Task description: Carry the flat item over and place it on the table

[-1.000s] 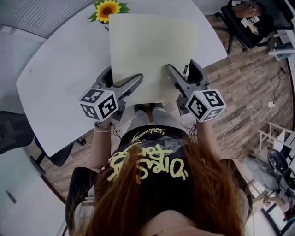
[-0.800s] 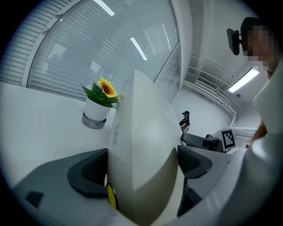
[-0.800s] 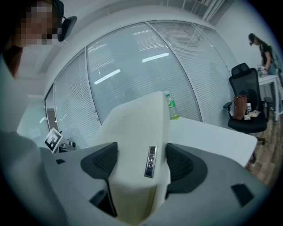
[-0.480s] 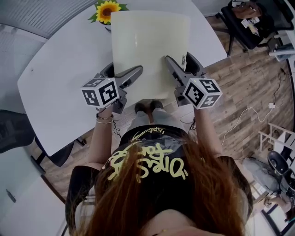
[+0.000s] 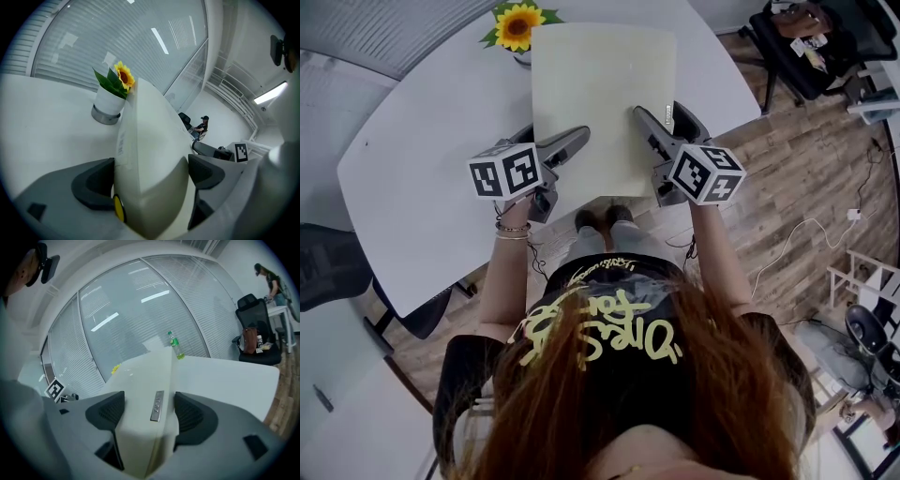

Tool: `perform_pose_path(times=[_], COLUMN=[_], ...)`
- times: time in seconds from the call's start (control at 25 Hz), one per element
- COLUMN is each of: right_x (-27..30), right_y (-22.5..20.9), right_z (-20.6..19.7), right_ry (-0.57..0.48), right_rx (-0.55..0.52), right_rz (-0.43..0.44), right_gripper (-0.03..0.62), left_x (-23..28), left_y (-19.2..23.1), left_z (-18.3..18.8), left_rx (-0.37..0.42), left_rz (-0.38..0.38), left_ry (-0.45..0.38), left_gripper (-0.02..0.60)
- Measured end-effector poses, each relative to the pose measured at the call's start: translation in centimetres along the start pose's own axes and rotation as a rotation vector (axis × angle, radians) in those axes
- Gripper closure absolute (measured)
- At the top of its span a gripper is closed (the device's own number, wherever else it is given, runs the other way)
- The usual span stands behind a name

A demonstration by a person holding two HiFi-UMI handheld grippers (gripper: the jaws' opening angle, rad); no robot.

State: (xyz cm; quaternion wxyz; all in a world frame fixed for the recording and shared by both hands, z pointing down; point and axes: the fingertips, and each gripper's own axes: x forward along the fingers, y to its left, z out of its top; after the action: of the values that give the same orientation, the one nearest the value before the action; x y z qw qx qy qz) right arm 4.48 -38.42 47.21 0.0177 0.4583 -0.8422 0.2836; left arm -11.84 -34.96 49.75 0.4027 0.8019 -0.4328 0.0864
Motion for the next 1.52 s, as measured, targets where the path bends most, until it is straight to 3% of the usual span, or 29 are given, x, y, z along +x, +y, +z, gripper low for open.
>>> perform_pose_path(times=[1.16, 1.52], right_x=[-1.4, -2.1], right_y=[-1.7, -2.9], right_z=[-1.1, -1.6], right_ry=[0.012, 0.020], right_rx=[0.076, 0.106], right_rz=[-0.070, -0.105], right_gripper=[0.252, 0.252], left_x=[1.4, 2.5], left_y=[-1.2, -1.6], left_z=[-1.1, -1.8], left_rx=[0.045, 0.021], left_rz=[-0.002, -0.019], left_ry=[0.076, 0.132], left_gripper=[0.089, 0.087])
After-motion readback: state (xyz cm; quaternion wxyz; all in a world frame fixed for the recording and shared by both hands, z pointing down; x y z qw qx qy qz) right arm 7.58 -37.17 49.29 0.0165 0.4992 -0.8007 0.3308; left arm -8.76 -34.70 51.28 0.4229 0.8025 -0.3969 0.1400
